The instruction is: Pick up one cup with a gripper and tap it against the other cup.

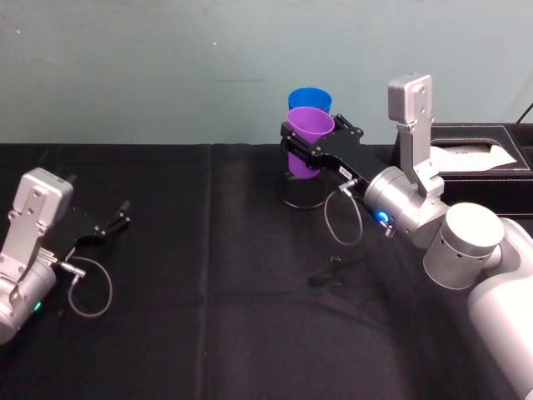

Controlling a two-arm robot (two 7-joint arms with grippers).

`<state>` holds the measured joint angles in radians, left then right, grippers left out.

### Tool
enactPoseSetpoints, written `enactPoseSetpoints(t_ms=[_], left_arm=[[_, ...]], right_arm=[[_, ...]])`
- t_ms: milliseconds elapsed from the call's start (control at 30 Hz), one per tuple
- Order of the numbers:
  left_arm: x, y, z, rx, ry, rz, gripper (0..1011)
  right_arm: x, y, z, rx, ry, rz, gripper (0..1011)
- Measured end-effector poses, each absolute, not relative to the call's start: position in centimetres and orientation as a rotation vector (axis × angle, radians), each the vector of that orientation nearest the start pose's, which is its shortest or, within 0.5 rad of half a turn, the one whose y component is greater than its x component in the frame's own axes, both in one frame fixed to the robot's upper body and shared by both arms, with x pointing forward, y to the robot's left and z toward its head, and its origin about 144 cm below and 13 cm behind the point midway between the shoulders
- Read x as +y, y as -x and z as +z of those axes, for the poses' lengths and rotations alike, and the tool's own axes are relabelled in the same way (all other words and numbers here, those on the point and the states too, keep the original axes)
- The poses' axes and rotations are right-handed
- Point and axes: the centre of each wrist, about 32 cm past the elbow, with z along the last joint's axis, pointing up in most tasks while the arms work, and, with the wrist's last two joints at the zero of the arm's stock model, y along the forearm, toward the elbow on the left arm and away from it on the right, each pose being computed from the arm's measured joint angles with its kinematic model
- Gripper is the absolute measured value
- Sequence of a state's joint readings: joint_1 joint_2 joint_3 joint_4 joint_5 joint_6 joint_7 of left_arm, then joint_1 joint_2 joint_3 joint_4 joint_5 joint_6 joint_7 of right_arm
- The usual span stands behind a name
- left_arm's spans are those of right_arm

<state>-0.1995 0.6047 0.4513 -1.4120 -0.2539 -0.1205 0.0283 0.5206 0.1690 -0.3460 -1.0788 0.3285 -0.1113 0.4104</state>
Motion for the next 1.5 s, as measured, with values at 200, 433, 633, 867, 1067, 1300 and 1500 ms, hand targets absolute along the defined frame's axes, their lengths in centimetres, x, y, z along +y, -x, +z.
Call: enactPoseSetpoints(t_ms=[200, 433, 633, 867, 1067, 1300, 1500], left_arm=[[31.0, -48.9, 114.0, -0.285, -0.304, 1.248, 1000], [31.0, -48.9, 114.0, -0.285, -0.304, 1.248, 1000], [31.0, -48.9, 114.0, -0.285, -0.305, 1.248, 1000], [31.0, -48.9, 114.0, -0.285, -0.304, 1.248, 1000], [31.0, -48.9, 114.0, -0.285, -0.304, 1.248, 1000], [31.0, -48.9, 114.0, -0.285, -0.304, 1.248, 1000], [31.0, -48.9, 114.0, -0.285, -0.304, 1.248, 1000]], right_arm=[[-20.6, -59.5, 118.1, -0.053, -0.063, -0.948, 754], [-20.4, -59.7, 118.2, -0.056, -0.064, -0.952, 752], [-20.4, -59.9, 118.4, -0.058, -0.064, -0.955, 754], [-20.2, -60.2, 118.8, -0.060, -0.070, -0.958, 754], [-20.1, -60.5, 119.0, -0.064, -0.069, -0.957, 754], [-19.9, -60.6, 119.1, -0.065, -0.068, -0.954, 754], [-19.8, -60.7, 119.2, -0.064, -0.067, -0.954, 754]])
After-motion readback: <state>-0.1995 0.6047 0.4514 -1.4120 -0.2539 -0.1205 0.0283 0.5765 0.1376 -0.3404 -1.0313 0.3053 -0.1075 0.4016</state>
